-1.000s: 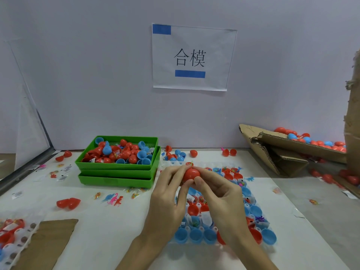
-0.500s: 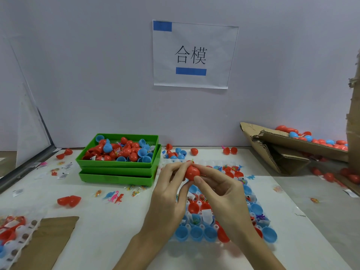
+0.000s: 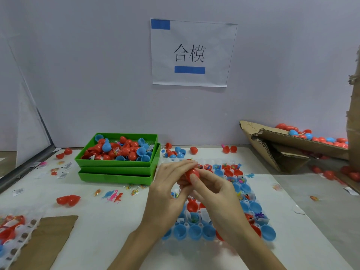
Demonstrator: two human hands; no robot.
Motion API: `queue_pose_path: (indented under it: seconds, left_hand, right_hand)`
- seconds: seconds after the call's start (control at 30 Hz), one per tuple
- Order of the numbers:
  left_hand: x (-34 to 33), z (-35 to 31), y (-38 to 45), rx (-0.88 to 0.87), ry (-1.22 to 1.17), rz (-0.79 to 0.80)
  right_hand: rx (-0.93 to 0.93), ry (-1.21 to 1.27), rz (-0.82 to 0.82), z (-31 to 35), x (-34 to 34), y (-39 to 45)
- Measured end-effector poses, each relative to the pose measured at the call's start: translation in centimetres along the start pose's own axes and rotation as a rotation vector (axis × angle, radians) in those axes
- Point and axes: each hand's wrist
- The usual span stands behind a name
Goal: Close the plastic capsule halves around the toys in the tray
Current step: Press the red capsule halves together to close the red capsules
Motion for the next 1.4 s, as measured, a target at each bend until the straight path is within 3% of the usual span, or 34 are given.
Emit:
queue_pose_path:
  seconds: [0.27, 0.53, 0.7, 1.03, 1.4]
  left_hand:
    - [-0.3, -0.4, -0.3, 0.106, -0.228, 0.021]
    - [0.1, -0.3, -0.1, 0.006, -0.042, -0.024]
    - [0.3, 0.1, -0.1, -0.032, 0.025, -0.022]
    - [0.0, -0.6, -0.2, 0.078, -0.182, -0.014]
    - [0.6, -0.2, 0.3, 0.025, -0.13, 0.06]
  right_hand:
    - [-0.086, 0.18, 0.065, 0.3, 0.0, -0.1]
    - [-0.134, 0.198, 0.053, 0.6, -0.3, -0.1]
    - [-0.242, 0.422, 0.173, 0.4, -0.1, 0.2]
    - [-0.335, 0.602, 0.215, -0.3, 0.3, 0.2]
    - [-0.333, 0.585, 0.245, -0.3, 0.4, 0.2]
Point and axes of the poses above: each hand's wrist, its own y-axis towards the middle knuckle, its own x-axis out of the back of the hand, z = x × y, and after that the axes turned 3 degrees about -z, right-handed
